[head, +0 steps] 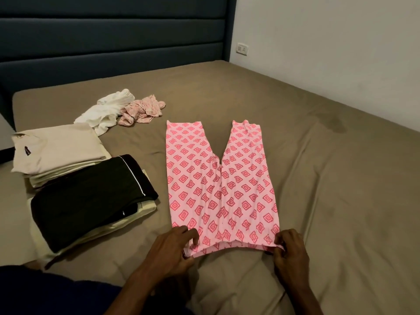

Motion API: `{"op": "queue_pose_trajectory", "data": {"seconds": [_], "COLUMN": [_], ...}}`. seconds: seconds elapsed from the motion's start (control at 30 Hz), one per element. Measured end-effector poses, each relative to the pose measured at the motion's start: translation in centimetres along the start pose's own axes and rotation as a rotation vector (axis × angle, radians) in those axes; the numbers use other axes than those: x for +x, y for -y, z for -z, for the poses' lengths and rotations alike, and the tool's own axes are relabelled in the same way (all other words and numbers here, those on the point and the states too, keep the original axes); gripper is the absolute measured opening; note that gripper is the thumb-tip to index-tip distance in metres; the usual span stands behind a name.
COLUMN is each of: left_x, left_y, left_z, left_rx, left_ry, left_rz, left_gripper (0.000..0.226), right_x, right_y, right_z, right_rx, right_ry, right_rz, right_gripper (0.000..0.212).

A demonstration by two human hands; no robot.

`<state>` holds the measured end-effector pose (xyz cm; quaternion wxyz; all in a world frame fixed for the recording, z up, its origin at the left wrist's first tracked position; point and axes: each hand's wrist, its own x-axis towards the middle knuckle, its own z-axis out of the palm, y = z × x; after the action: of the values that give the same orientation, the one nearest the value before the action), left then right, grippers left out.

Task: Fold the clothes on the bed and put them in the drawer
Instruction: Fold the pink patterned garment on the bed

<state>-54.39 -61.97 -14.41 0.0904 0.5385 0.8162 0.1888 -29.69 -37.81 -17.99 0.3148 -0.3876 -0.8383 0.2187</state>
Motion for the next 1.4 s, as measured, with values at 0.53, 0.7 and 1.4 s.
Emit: {"op": "queue_pose_trajectory", "data": {"seconds": [0.53, 0.7, 1.4], "left_x": [0.3, 0.6, 0.8], "left_y": [-0.4, -1.0, 0.6], "left_z": [0.2, -0.2, -0.2], "left_rx": [-0.205, -0.414, -0.84], "left_ry": [-0.151, -0.367, -0.278], "left_rz": [0.671, 0.79, 0.832], "left_gripper": [0.046, 0.086, 0.032], "right_x": [1.1, 2.9, 9.5], "right_y": [2.1, 4.7, 2.9], "right_z": [-1.6, -4.9, -9.9], "right_rx": [-0.273, -0.311, -0.42], "right_ry": [-0.156, -0.041, 0.265], "right_rz": [-0.202, 0.07, -0.087], "right_gripper": [0.02, 0.04, 0.083]}}
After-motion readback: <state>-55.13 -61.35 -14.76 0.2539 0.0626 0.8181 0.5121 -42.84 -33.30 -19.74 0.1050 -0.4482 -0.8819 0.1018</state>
